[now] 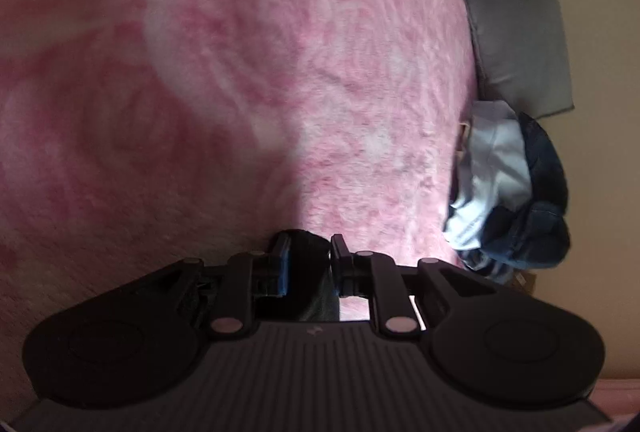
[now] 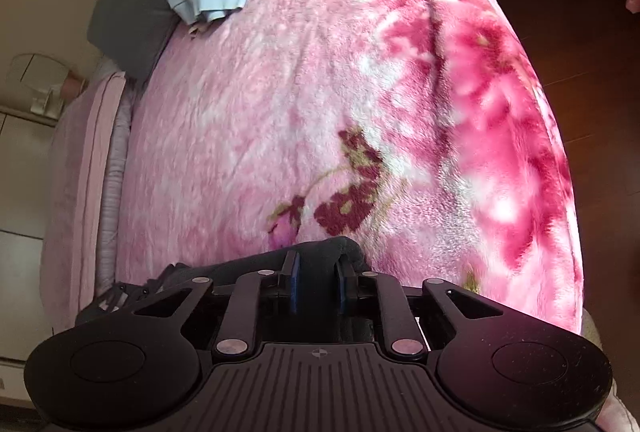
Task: Fold clothes
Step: 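Lift the folded pants with both grippers and carry them across the bedspread, then lay the folded black pants on the bedspread and open both grippers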
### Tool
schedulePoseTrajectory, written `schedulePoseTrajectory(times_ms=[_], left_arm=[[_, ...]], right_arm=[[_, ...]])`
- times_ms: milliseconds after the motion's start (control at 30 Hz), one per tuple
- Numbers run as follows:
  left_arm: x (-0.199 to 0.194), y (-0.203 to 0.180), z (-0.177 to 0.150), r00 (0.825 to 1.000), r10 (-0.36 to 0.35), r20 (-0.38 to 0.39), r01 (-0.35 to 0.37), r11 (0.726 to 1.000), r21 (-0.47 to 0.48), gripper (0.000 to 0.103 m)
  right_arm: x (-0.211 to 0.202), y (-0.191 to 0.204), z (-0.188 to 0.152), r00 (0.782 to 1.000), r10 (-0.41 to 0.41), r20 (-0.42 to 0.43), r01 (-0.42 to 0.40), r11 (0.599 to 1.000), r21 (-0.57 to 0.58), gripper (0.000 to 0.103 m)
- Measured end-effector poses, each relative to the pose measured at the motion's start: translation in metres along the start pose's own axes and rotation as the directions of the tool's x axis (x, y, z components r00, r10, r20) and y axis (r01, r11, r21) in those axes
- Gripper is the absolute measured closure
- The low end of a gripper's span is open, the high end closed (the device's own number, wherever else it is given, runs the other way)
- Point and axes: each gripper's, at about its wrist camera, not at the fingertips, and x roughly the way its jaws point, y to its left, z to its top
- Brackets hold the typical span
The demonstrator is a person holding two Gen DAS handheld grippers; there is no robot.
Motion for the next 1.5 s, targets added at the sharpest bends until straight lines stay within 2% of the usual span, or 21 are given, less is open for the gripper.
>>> schedulePoseTrajectory(times_ms=[100, 167, 233, 367, 500, 600, 667, 733, 767, 867, 900, 933, 967, 1033, 1067, 1133, 1167, 1233, 1333, 1400, 1500], left_arm=[[-0.031, -0.017, 0.006, 0.998, -0.017, 0.06, 0.009, 0.992, 0.125, 0.088], [-0.053, -0.037, 0.002, 0.994, 0.012, 0.105, -0.042, 0.956, 0.289, 0.089], [-0.066, -0.057, -0.013, 0.993, 0.04, 0.11, -0.087, 0.88, 0.467, 0.093], [-0.053, -0.057, -0.044, 0.991, 0.078, 0.108, -0.129, 0.763, 0.634, 0.097], [-0.04, -0.057, -0.075, 0.987, 0.115, 0.114, -0.161, 0.613, 0.774, 0.098], [-0.03, -0.056, -0.098, 0.982, 0.141, 0.124, -0.177, 0.482, 0.858, 0.1], [-0.023, -0.056, -0.113, 0.979, 0.157, 0.132, -0.184, 0.389, 0.903, 0.099], [-0.017, -0.056, -0.129, 0.975, 0.173, 0.142, -0.188, 0.291, 0.938, 0.1], [-0.018, -0.057, -0.132, 0.971, 0.178, 0.157, -0.201, 0.26, 0.945, 0.1], [-0.043, -0.059, -0.126, 0.967, 0.191, 0.167, -0.221, 0.31, 0.925, 0.1], [-0.053, -0.058, -0.126, 0.97, 0.195, 0.148, -0.207, 0.329, 0.922, 0.101], [-0.06, -0.053, -0.129, 0.967, 0.21, 0.144, -0.208, 0.324, 0.923, 0.1], [-0.064, -0.044, -0.135, 0.957, 0.24, 0.163, -0.23, 0.285, 0.93, 0.1], [-0.072, -0.025, -0.148, 0.933, 0.297, 0.204, -0.271, 0.203, 0.941, 0.1], [-0.075, -0.019, -0.149, 0.926, 0.311, 0.213, -0.283, 0.2, 0.938, 0.1], [-0.079, -0.014, -0.141, 0.934, 0.299, 0.193, -0.284, 0.299, 0.911, 0.1], [-0.082, -0.015, -0.14, 0.935, 0.293, 0.198, -0.291, 0.319, 0.902, 0.1], [-0.094, -0.027, -0.151, 0.929, 0.28, 0.242, -0.32, 0.281, 0.905, 0.101], [-0.126, -0.039, -0.171, 0.937, 0.245, 0.251, -0.311, 0.254, 0.916, 0.101], [-0.15, -0.035, -0.181, 0.94, 0.245, 0.237, -0.302, 0.277, 0.912, 0.101], [-0.175, -0.014, -0.195, 0.925, 0.295, 0.24, -0.329, 0.305, 0.894, 0.101]], right_arm=[[-0.009, 0.01, 0.0, 0.999, -0.045, 0.026, 0.046, 0.997, -0.06, 0.078], [-0.021, 0.019, -0.002, 0.99, -0.1, 0.095, 0.113, 0.984, -0.14, 0.076], [-0.031, 0.032, -0.007, 0.977, -0.138, 0.163, 0.176, 0.953, -0.247, 0.076], [-0.04, 0.065, -0.038, 0.974, -0.107, 0.199, 0.193, 0.852, -0.487, 0.076], [-0.028, 0.092, -0.088, 0.981, -0.091, 0.172, 0.188, 0.677, -0.712, 0.076], [-0.003, 0.085, -0.106, 0.958, -0.155, 0.24, 0.285, 0.548, -0.787, 0.076], [0.006, 0.074, -0.104, 0.949, -0.148, 0.279, 0.315, 0.516, -0.797, 0.076], [0.005, 0.071, -0.1, 0.954, -0.142, 0.264, 0.299, 0.519, -0.801, 0.076], [0.003, 0.072, -0.101, 0.955, -0.143, 0.26, 0.296, 0.523, -0.799, 0.076], [-0.018, 0.072, -0.1, 0.963, -0.126, 0.238, 0.266, 0.587, -0.765, 0.076], [-0.03, 0.068, -0.095, 0.97, -0.105, 0.221, 0.237, 0.63, -0.74, 0.076], [-0.041, 0.065, -0.096, 0.978, -0.076, 0.194, 0.194, 0.672, -0.715, 0.076], [-0.046, 0.063, -0.101, 0.983, -0.062, 0.175, 0.169, 0.691, -0.703, 0.076], [-0.044, 0.061, -0.117, 0.986, -0.097, 0.137, 0.167, 0.665, -0.727, 0.076], [-0.036, 0.058, -0.124, 0.982, -0.145, 0.124, 0.188, 0.623, -0.76, 0.076], [-0.028, 0.056, -0.13, 0.98, -0.154, 0.123, 0.191, 0.584, -0.789, 0.076], [-0.029, 0.06, -0.125, 0.98, -0.168, 0.105, 0.185, 0.586, -0.789, 0.076], [-0.044, 0.065, -0.118, 0.984, -0.154, 0.094, 0.17, 0.613, -0.771, 0.076], [-0.077, 0.071, -0.116, 0.99, -0.098, 0.097, 0.138, 0.653, -0.745, 0.076], [-0.1, 0.074, -0.131, 0.996, -0.056, 0.076, 0.094, 0.666, -0.74, 0.076], [-0.114, 0.074, -0.167, 0.999, -0.037, -0.008, 0.019, 0.655, -0.755, 0.076]])
